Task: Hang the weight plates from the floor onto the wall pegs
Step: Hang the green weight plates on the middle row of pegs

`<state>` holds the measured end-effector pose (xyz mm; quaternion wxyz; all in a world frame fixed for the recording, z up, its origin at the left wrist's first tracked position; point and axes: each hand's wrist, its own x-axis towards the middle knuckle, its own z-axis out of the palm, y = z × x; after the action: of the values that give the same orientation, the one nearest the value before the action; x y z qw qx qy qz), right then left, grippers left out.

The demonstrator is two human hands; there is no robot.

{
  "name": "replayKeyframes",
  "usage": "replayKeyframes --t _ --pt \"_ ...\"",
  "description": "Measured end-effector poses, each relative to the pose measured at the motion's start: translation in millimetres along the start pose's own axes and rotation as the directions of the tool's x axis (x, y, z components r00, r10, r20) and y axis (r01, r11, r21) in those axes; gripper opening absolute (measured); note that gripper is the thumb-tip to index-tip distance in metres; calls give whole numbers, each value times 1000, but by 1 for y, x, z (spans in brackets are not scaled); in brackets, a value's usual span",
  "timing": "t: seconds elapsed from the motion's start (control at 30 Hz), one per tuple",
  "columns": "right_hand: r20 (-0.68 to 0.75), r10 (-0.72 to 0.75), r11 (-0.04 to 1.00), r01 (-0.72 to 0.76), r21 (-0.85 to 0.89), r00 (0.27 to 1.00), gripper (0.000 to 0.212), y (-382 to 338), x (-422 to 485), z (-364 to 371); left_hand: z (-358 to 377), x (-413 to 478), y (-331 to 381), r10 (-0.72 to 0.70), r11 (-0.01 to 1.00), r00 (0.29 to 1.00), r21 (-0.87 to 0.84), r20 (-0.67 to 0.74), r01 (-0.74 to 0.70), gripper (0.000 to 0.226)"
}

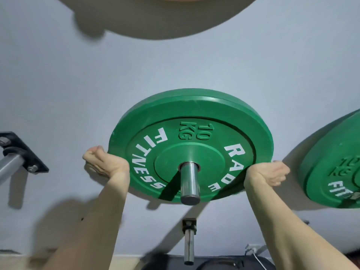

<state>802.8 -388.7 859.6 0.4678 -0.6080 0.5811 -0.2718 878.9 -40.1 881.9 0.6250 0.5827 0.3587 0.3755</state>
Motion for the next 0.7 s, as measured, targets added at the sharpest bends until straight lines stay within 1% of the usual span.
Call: replayKeyframes --t 0.03,0.1,0.17,0.23,0.27,0.33,0.4,0.47,0.5,0.53,0.6,0.63,0.67,0.7 --pt "-47 21 1000 -20 22 999 38 -2 7 12 8 5 -7 6 1000 1000 -16 -21 -6 19" --pt "-68 11 996 -6 85 998 37 -3 12 22 16 8 -13 4 999 1000 -47 -23 -5 11" --pt "-31 4 987 1 160 1000 27 0 11 20 11 6 -13 15 1000 1000 24 2 -15 10" --pt "29 39 958 -46 283 999 19 0 10 18 7 5 -8 -42 999 998 5 45 42 12" --pt "40 60 946 -70 318 997 20 -1 8 18 6 5 -6 -45 999 998 4 49 45 13" --pt "49 66 948 -78 307 997 27 -2 7 17 4 4 -2 -50 999 997 23 57 49 15" --pt "53 47 954 -61 293 997 41 -2 3 13 2 1 2 -73 996 995 64 67 69 20" --pt "94 33 952 -60 299 995 49 -1 -1 11 1 0 3 -86 991 994 105 64 79 26" --pt "109 30 954 -61 295 994 49 0 -1 12 -1 0 4 -80 988 995 136 62 71 26" --pt "89 37 954 -61 293 995 46 0 -1 12 -2 0 5 -70 984 996 168 63 59 25" --pt "26 42 979 -46 199 999 34 -1 4 15 -2 -1 5 -46 977 997 213 69 30 24" --pt "29 34 984 -38 172 999 29 2 10 17 -2 0 4 -33 971 997 238 76 14 24" --pt "36 39 982 -45 181 999 28 3 14 19 -3 1 3 -11 959 996 282 93 -16 24" --pt "27 3 993 -6 119 1000 28 2 11 15 -3 2 2 23 944 993 325 113 -59 25"
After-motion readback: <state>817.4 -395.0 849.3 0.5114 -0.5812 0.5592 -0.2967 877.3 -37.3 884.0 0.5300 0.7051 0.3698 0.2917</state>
